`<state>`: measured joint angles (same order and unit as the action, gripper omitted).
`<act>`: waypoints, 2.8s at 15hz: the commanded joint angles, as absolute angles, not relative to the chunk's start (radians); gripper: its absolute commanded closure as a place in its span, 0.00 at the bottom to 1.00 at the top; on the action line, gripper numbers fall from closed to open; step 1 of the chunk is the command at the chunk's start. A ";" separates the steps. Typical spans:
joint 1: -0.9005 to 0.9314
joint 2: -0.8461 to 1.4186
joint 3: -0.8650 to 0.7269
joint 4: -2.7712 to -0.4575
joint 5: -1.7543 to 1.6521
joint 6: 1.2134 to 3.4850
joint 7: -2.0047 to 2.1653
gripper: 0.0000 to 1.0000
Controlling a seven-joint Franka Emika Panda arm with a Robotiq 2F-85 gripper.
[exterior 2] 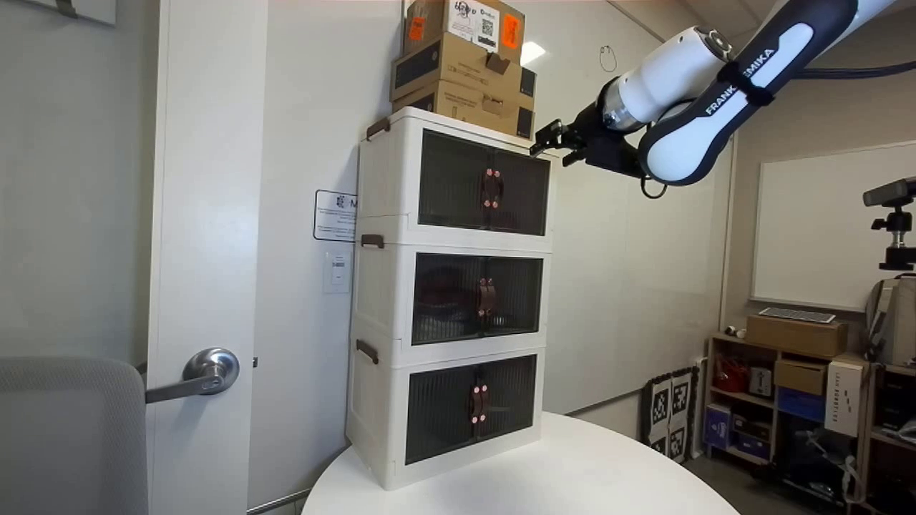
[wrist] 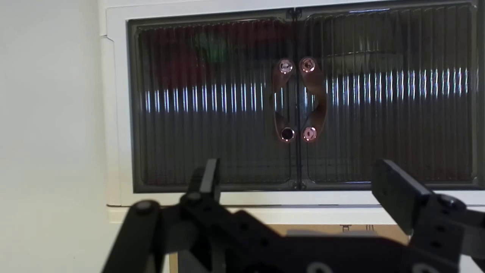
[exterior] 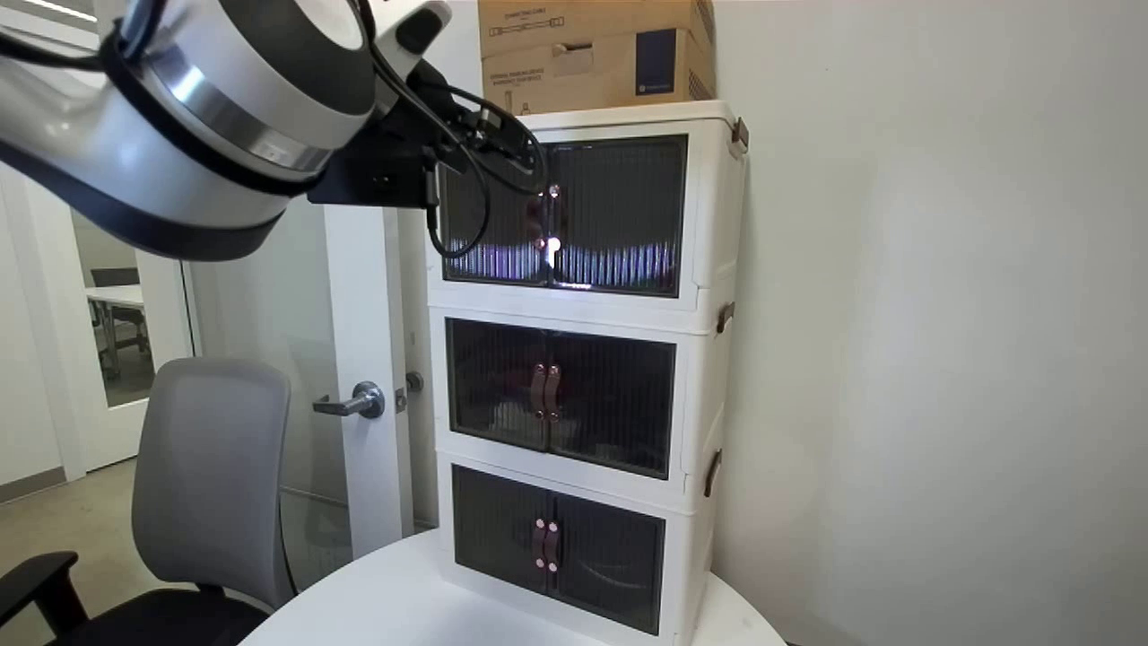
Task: Open the top cabinet doors
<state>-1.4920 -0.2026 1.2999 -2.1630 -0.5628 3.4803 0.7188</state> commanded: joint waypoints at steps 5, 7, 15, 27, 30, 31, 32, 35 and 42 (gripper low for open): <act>-1.926 -0.246 1.741 -2.106 -0.535 3.568 0.658 0.00; -2.054 -0.287 1.861 -2.077 -0.550 3.598 0.687 0.00; -2.512 -0.544 2.220 -1.788 -0.555 3.684 0.751 0.00; -2.445 -0.806 2.024 -1.557 -0.549 3.742 0.979 0.26; -2.448 -0.845 1.988 -1.528 -0.544 3.760 1.023 0.50; -2.449 -0.855 1.978 -1.521 -0.539 3.764 1.036 0.57; -2.456 -0.863 1.975 -1.512 -0.539 3.766 1.045 0.66; -2.458 -0.888 1.952 -1.499 -0.528 3.783 1.069 0.88; -2.460 -0.922 1.921 -1.493 -0.500 3.811 1.095 0.92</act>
<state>-2.4426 -0.8611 1.9572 -1.5525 -0.5408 3.7970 1.0531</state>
